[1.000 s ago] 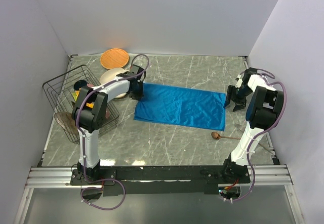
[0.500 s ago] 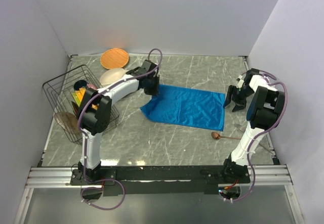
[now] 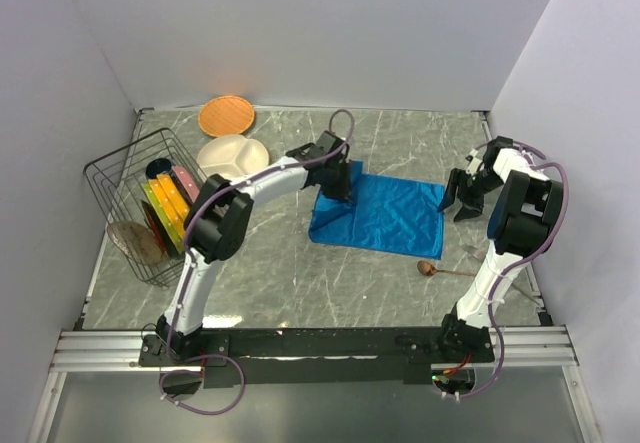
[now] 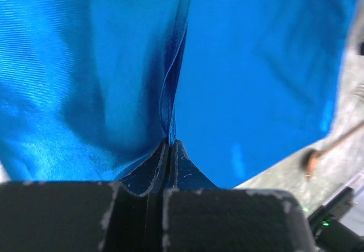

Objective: Fold the napkin into a case and place the utensils inside
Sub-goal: Fold the rectangle-folded napkin at the center of the board.

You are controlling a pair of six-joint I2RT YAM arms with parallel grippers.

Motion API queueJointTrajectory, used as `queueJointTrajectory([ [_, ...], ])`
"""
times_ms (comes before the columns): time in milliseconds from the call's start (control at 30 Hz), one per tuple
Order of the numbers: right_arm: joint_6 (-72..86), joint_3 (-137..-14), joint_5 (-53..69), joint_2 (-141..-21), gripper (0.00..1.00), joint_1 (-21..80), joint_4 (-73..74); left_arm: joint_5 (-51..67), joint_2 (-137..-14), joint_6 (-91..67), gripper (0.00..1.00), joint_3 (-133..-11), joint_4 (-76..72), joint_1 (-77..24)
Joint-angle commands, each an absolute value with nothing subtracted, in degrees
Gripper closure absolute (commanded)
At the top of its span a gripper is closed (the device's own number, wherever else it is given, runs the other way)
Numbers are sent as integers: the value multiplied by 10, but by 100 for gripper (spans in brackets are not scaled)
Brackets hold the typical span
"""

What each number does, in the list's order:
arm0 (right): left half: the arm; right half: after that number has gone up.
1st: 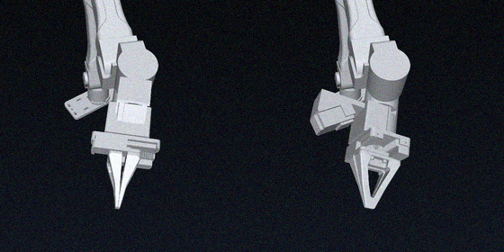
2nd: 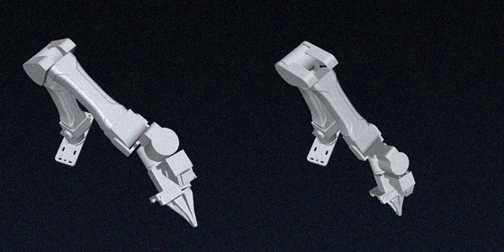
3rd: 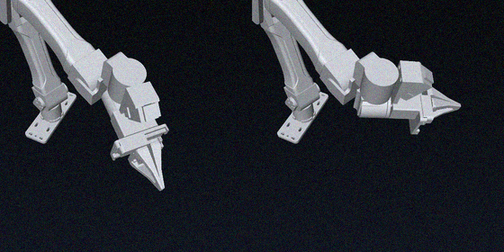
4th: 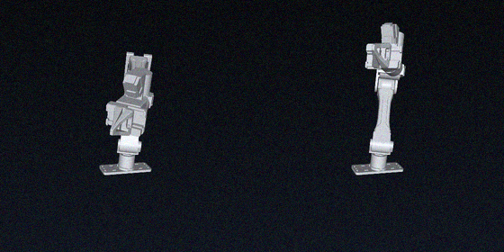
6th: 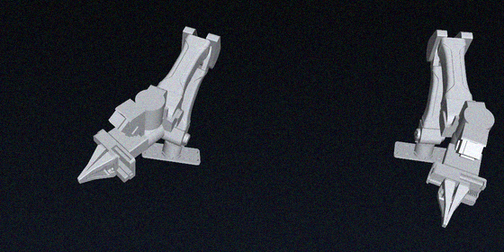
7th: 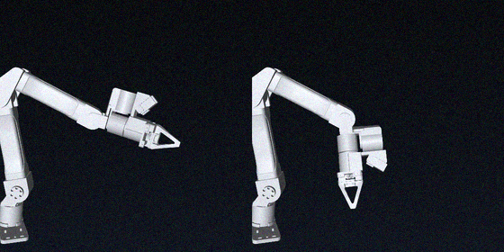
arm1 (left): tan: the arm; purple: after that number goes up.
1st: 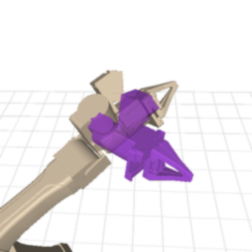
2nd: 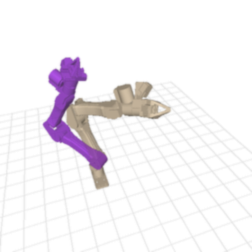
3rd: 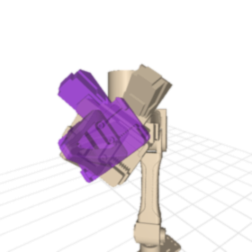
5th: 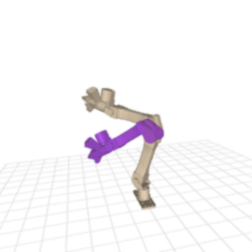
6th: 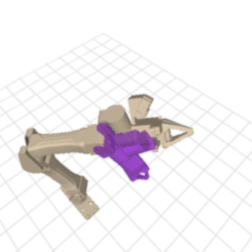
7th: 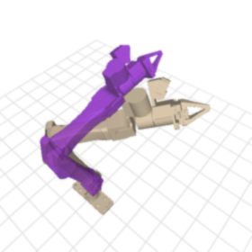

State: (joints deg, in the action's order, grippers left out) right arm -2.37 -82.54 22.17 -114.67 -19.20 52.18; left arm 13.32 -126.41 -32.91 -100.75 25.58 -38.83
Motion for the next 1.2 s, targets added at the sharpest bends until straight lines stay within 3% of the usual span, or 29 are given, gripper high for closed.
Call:
queueJointTrajectory([
  [0, -18, -835, 260, -1125, 38, -201, 534, 177, -1288, -381, 99, -1052, 209, -416],
  [567, 47, -796, 394, -1098, 52, -203, 495, 223, -1418, -482, 99, -1194, 109, -473],
  [667, 61, -790, 402, -1095, 45, -202, 478, 257, -1412, -495, 47, -1187, 74, -470],
  [767, 70, -784, 411, -1099, 44, -202, 471, 276, -1363, -506, 33, -1137, 33, -452],
  [1167, 120, -753, 374, -1099, 48, -137, 412, 229, -1139, -378, 30, -915, 104, -340],
])
